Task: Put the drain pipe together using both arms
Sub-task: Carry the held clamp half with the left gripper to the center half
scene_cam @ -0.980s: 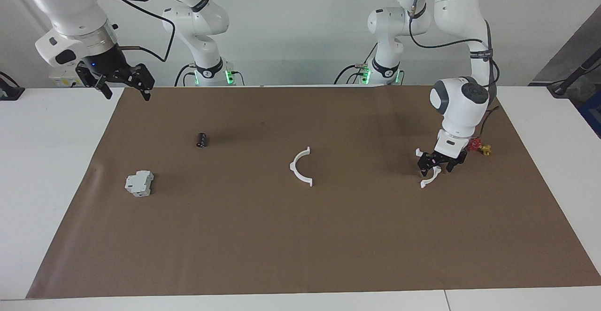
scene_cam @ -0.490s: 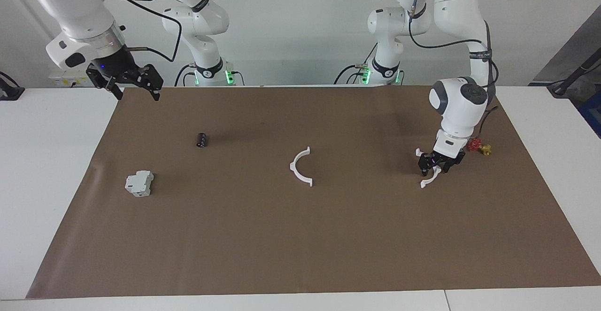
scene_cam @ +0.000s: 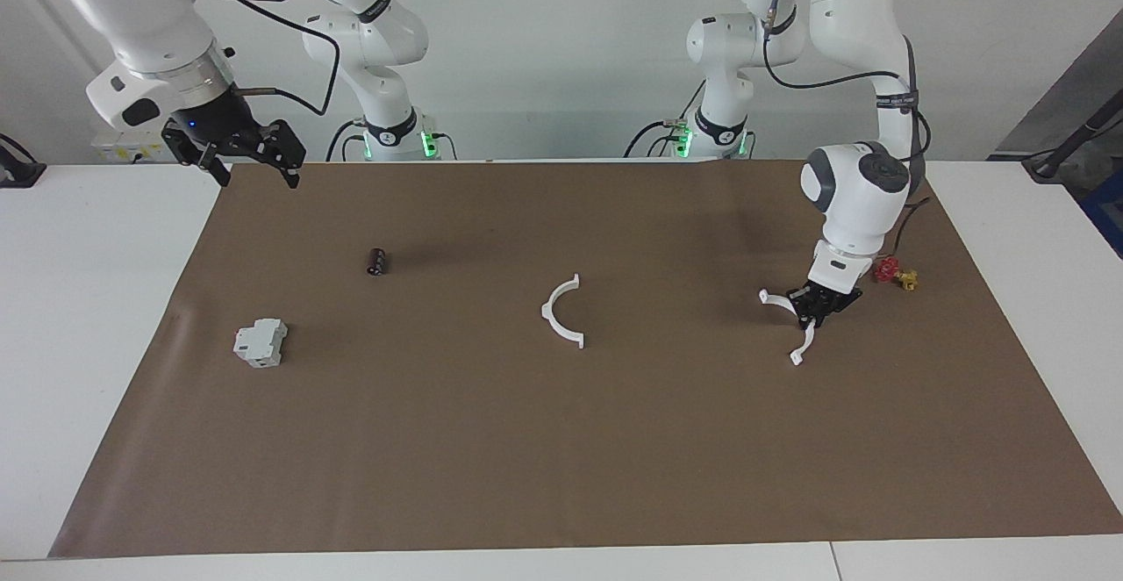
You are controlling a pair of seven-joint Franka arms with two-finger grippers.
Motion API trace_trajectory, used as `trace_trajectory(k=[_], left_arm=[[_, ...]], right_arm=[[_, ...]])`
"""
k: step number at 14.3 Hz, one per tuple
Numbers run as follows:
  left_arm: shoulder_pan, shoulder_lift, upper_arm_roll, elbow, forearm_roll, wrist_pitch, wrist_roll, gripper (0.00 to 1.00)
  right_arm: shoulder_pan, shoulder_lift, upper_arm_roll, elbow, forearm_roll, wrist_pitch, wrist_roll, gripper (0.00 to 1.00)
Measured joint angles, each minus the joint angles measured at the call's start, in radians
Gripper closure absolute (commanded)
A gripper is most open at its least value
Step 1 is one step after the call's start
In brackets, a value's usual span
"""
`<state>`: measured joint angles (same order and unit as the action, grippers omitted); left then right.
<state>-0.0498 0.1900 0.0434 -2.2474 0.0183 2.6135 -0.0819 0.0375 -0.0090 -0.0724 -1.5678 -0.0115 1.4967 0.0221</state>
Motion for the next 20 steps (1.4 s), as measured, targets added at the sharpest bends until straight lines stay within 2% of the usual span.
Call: trace_trajectory(k=[4,9,15,20], left_arm=[[-0.081,0.0,-0.003,0.012,0.0,0.0,-0.127,1.0],[-0.314,0.001,-0.006,0.056,0.0,-0.005,-0.487,1.0],[-0.45,0.007,-0.004,0.068,0.0,-0.039,-0.543,1.0],[-0.573,0.072,-0.003,0.15,0.002,-0.075,-0.619,1.0]], right_arm=[[-0.001,0.0,-0.002,0.0,0.0,0.0,0.0,0.0],[-0.002,0.0,-0.002,0.0,0.0,0.0,0.0,0.0],[-0.001,0.0,-0.002,0.0,-0.001,0.004,0.0,0.0],[-0.001,0.0,-0.002,0.0,-0.001,0.005,0.0,0.0]])
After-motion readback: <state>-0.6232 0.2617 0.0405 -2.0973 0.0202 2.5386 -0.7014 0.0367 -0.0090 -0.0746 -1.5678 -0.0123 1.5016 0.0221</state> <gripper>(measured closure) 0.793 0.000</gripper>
